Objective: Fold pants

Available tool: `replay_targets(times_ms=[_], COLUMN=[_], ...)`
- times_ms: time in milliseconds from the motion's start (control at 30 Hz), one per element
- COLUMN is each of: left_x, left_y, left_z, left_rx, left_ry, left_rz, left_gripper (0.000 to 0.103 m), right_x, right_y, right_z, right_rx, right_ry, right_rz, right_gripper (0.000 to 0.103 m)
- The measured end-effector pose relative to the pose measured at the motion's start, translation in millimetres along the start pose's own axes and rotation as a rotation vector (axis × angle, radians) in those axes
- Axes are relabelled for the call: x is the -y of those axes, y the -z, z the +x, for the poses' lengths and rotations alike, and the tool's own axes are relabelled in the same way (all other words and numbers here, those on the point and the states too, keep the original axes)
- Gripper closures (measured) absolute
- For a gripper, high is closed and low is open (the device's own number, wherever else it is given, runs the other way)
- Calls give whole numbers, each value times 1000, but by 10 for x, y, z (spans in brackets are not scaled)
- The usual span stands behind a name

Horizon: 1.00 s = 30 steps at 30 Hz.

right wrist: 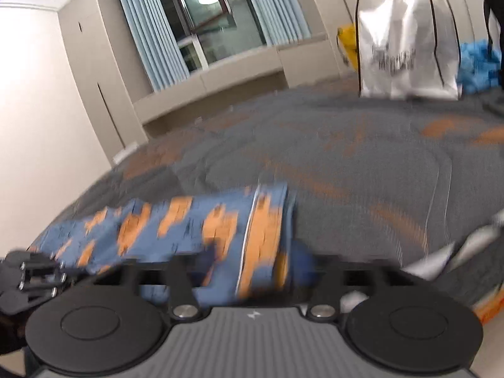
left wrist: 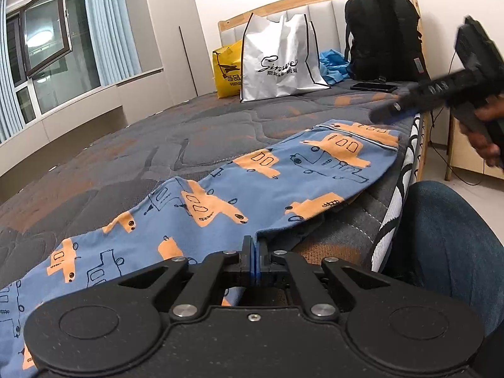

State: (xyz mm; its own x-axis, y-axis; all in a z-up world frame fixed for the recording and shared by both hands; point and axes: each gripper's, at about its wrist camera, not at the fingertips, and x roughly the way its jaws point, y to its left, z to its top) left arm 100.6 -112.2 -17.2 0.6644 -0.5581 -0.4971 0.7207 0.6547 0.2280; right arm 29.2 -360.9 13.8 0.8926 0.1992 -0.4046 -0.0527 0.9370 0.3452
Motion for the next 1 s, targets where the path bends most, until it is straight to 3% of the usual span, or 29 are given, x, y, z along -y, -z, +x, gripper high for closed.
replay_targets(times_ms=[100, 200, 233, 300, 367, 533, 567, 600, 667, 767, 933, 1000], left_x=[0, -21, -39, -93, -159, -434, -486, -542, -637, -722, -756, -782], left_y=[-1, 3, 8, 19, 31, 21, 22, 25, 35, 56, 93, 106], left_z=[6, -12, -27, -75, -134, -215, -199, -168, -108, -83, -142, -159], left_rx=[-6, -2, 2, 16, 46, 99, 96, 81, 41, 12, 10, 11], left_ry=[-7, -19, -18, -26, -79, -270, -312, -350, -381, -389, -434, -448], left_rz=[-7, -38, -56, -105, -160, -351, -385, -418, -470, -518, -507, -507], left_gripper=[99, 83, 75, 34, 20, 8, 7, 7, 8, 8, 8, 8], right_x=[83, 188, 217, 263, 306, 351, 364, 378, 415, 463, 323, 317], right_y=[-199, -326, -348, -352, -330, -227, -217, -214, -224, -221, -427, -527], right_z=[185, 429, 504, 599, 665, 718, 728, 740, 771, 814, 663, 594], right_rx=[5, -45, -64, -87, -105, -102, -99, -96, -100, -105, 4, 29], right_ry=[20, -14, -32, -49, -75, -122, -138, -150, -155, -149, -65, -81], right_rz=[-31, -14, -7, 13, 40, 87, 101, 115, 140, 163, 25, 13], right_gripper=[27, 27, 27, 27, 27, 25, 29, 48, 75, 87, 92, 92])
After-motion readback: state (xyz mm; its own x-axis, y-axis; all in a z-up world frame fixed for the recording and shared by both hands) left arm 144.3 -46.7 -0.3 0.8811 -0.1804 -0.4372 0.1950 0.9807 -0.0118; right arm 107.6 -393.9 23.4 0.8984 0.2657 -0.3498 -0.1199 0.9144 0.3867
